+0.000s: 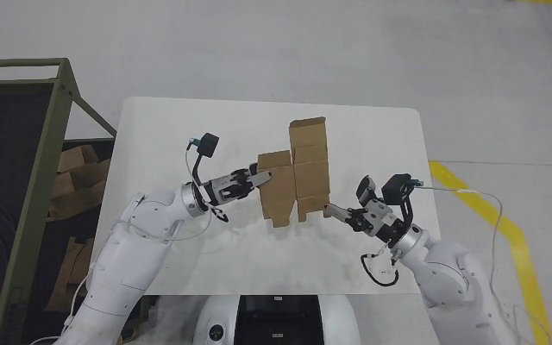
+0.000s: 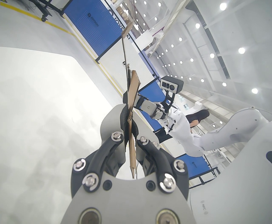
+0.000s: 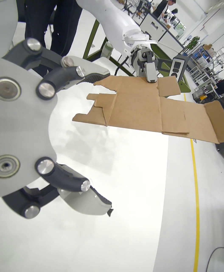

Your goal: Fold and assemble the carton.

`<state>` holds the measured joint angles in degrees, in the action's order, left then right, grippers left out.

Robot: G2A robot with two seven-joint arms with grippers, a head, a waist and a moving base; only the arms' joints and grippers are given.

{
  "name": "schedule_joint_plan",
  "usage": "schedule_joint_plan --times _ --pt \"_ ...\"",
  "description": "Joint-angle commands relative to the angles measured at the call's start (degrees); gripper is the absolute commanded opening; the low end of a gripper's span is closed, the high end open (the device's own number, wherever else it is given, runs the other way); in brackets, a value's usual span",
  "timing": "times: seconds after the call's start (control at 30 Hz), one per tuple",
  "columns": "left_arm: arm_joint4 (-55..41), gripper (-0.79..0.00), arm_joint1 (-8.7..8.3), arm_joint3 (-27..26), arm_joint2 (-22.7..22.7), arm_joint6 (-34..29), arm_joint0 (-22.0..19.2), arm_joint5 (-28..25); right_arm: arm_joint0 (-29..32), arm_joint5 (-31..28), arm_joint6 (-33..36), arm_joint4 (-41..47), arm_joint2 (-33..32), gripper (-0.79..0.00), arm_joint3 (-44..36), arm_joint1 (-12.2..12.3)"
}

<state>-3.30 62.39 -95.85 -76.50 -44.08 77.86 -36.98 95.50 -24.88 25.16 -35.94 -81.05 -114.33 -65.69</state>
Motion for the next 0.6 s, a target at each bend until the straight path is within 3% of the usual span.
schedule_joint_plan --times 0.0,0.3,0.53,0.57 --pt "-0.68 -0.785 -0.06 0.16 0.21 -0.52 -0.39 -0.50 -1.71 1.09 4.57 7.54 1.28 0.000 2.08 -0.03" --pt "-1.23 -0.785 -0.32 0.80 0.68 -1.21 -1.05 -2.21 -8.16 -0.44 16.61 29.07 3.33 0.000 9.56 0.15" --pt "-1.76 -0.785 -0.46 1.54 1.53 -1.72 -1.58 -2.62 -10.73 -0.99 16.97 31.02 4.67 0.000 11.07 0.18" --pt "-1.86 -0.785 -0.47 1.57 1.67 -1.72 -1.63 -2.66 -10.87 -0.86 16.53 30.65 4.92 -0.043 11.07 0.16"
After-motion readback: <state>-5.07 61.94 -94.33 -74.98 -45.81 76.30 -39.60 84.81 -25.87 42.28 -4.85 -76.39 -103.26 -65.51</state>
